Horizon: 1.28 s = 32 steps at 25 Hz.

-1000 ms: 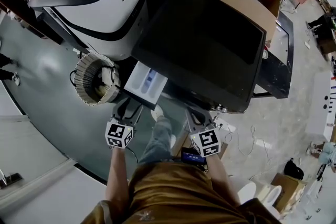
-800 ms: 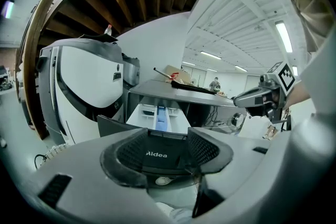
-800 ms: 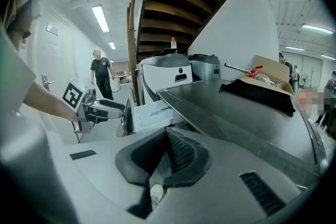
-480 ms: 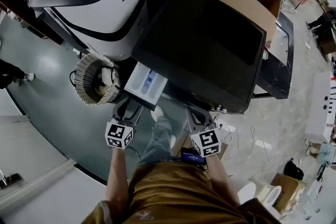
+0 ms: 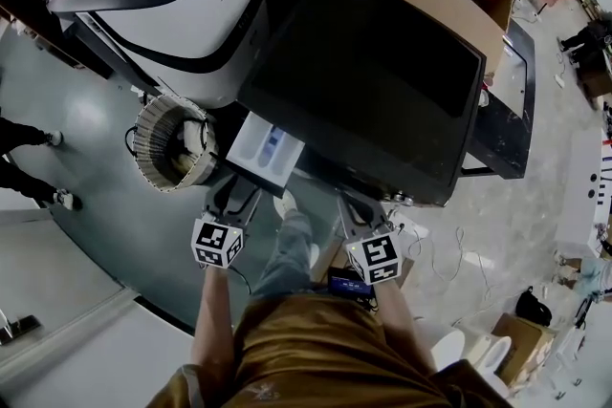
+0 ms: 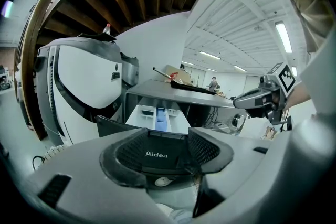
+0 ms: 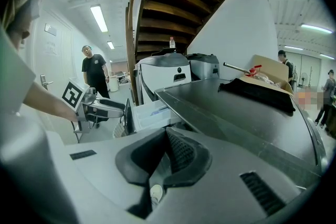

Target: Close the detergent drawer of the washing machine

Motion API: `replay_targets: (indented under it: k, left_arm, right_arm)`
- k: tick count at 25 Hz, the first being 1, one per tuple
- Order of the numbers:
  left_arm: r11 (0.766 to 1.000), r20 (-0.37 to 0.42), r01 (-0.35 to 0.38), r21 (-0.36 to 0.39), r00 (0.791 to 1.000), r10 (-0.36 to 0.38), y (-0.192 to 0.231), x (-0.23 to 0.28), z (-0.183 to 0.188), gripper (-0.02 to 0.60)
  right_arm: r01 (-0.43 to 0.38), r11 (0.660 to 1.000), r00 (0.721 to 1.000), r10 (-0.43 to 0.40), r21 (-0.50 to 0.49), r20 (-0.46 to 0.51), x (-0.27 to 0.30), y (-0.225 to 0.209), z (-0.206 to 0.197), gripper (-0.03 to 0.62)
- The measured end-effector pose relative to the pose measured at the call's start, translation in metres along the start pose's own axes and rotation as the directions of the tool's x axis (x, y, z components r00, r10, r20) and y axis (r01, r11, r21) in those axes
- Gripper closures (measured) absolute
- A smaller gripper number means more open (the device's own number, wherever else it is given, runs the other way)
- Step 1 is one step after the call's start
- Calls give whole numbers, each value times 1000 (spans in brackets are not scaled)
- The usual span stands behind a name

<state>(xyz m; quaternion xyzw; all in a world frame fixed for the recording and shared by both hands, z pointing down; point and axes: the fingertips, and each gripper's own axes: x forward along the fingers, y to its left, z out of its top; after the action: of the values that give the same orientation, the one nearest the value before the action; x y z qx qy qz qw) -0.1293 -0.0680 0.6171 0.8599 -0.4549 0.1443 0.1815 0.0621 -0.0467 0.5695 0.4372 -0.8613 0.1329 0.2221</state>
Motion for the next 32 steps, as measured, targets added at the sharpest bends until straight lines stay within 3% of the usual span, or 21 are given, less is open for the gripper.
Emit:
replay_targets:
  k: [32]
  left_arm:
    - [1000, -1, 11, 14, 1000, -11, 9, 70, 38, 334]
  right_arm:
    - [-25, 1000, 1000, 25, 6, -9, 27, -32, 8, 582]
